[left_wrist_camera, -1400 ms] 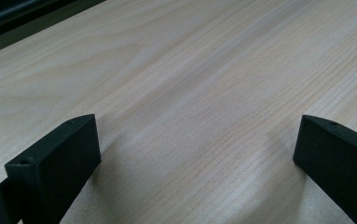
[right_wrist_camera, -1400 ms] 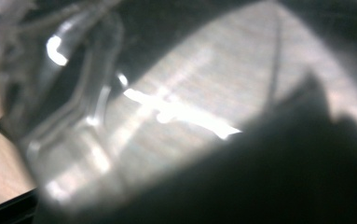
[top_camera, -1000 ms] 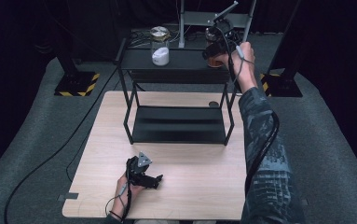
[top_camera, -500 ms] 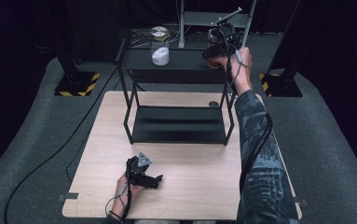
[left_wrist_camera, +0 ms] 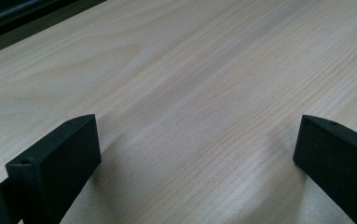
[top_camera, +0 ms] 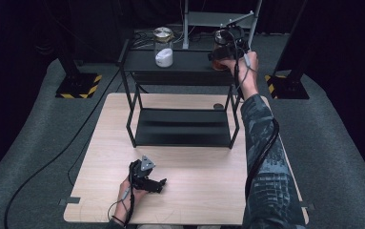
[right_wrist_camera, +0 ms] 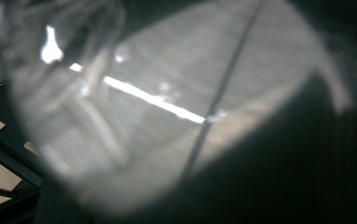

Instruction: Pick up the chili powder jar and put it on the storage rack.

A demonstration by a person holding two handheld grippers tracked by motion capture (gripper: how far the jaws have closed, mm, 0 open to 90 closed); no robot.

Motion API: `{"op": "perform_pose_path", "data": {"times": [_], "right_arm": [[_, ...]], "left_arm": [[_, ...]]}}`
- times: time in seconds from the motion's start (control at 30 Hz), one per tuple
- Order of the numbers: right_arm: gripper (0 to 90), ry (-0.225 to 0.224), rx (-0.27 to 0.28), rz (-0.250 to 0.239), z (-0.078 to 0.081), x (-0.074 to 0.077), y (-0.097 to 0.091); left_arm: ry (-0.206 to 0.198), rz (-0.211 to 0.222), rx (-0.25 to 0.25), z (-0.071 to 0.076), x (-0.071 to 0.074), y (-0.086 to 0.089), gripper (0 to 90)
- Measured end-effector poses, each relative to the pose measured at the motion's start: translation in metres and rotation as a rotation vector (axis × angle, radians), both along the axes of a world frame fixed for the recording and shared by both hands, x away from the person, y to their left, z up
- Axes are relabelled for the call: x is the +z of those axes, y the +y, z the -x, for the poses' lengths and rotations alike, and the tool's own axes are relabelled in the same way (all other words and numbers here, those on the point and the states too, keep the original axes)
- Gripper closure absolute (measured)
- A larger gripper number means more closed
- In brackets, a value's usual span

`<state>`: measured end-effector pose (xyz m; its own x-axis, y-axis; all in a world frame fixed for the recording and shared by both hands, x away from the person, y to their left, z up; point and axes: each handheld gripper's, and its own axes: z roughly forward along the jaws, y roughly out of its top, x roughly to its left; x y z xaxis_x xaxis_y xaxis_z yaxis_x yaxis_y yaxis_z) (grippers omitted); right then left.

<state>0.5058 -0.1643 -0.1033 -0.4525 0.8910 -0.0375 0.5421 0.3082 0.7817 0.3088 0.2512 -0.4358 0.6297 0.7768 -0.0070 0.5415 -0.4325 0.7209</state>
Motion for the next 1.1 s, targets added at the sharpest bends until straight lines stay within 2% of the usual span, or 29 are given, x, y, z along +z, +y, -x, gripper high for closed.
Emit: {"op": "perform_pose_path", "data": {"times": [0.4,0.5,0.6,0.8,0.97,1.1], "right_arm": [[29.0,0.019,-0.004,0.009,-0.002,0.002,0.001],[22.8,0.045,-0.005,0.034,-0.006,0.004,0.005],[15.9,0.064,-0.001,0.027,-0.007,0.005,0.004],[6.7,0.095,0.013,0.05,-0.006,0.011,0.005],[2.8,0.09,0.039,0.06,0.005,0.017,0.004],[0.5,0.075,0.057,0.07,0.022,0.02,-0.001]], "left_arm": [[0.0,0.0,0.0,0.0,0.0,0.0,0.0],[0.0,0.0,0.0,0.0,0.0,0.0,0.0],[0.0,0.0,0.0,0.0,0.0,0.0,0.0],[0.0,0.0,0.0,0.0,0.0,0.0,0.0],[0.0,0.0,0.0,0.0,0.0,0.0,0.0],[0.0,0.0,0.0,0.0,0.0,0.0,0.0]]}}
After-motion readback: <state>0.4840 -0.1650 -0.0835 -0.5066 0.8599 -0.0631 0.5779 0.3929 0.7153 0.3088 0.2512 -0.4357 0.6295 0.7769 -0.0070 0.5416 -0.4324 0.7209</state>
